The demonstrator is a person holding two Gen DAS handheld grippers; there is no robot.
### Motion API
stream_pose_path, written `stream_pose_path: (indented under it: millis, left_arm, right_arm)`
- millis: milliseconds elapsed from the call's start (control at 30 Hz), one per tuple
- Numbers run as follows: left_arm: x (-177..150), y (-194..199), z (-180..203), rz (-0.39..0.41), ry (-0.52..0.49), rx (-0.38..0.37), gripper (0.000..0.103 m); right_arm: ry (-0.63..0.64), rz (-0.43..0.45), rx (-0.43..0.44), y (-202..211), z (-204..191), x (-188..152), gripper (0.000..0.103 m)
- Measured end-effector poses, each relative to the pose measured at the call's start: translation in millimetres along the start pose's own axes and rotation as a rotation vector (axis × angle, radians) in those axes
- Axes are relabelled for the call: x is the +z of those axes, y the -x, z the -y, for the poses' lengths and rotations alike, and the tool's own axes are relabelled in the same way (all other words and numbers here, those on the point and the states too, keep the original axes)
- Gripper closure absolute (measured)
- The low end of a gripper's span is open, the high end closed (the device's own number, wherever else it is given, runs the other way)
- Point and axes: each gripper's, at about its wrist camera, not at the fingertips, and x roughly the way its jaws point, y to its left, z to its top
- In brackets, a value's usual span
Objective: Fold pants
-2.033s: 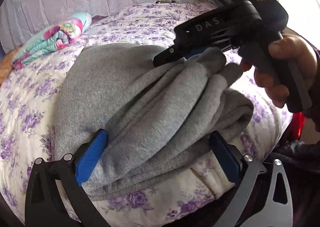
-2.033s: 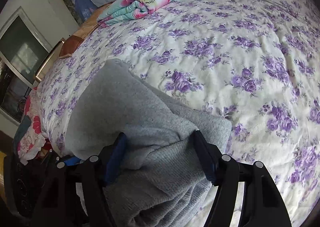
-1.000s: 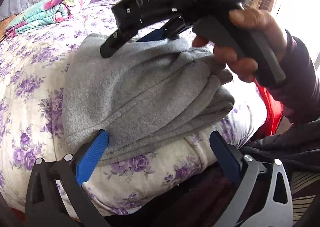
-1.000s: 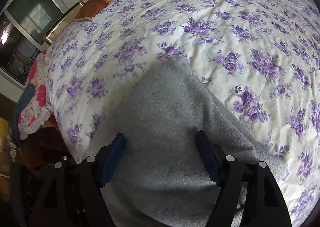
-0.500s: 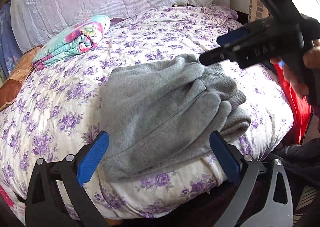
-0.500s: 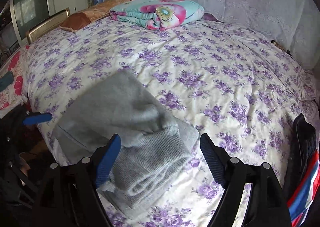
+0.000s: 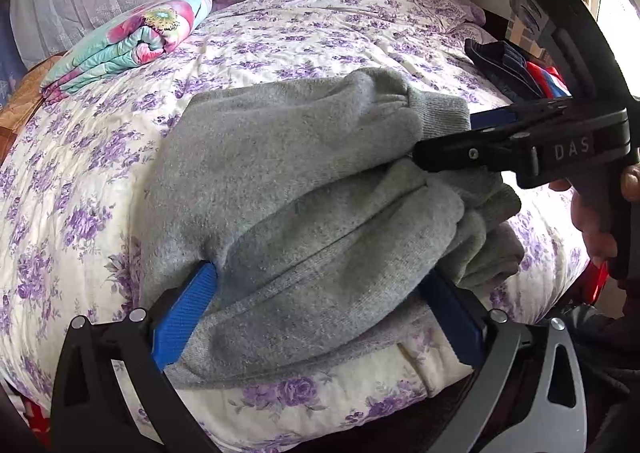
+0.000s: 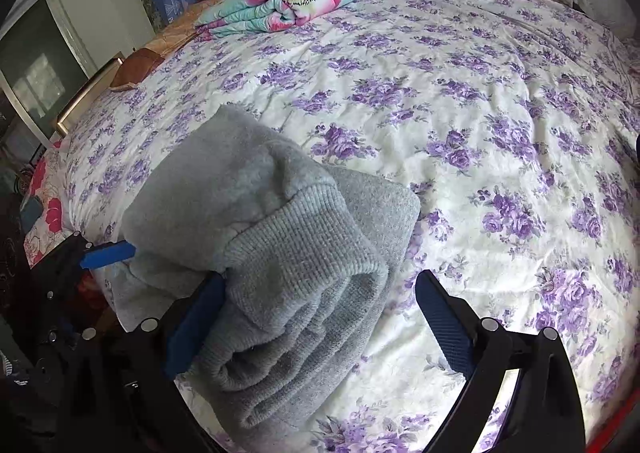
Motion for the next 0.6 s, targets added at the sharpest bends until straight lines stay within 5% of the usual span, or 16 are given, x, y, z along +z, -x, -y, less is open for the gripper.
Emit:
stream_pose_path:
  millis: [233, 400, 600]
  left_arm:
    - [18.2, 56.3, -69.9, 0.127, 0.156, -0.213, 0.004]
    - [29.9, 8.5, -146.2, 0.022, 0.326, -0.393, 0.005]
    - [33.9, -51.2, -163.6, -0.101, 0.337, -0.488, 0.005]
  right_arm:
    - [-0.236, 0.095, 0.248, 37.4, 50.1, -25.3, 0.004]
    - [-0.408, 0.082, 0.384, 18.4, 73.1, -53.4, 0.004]
    - [-0.460, 0.028, 0.489, -5.4, 64.4, -53.8, 0.004]
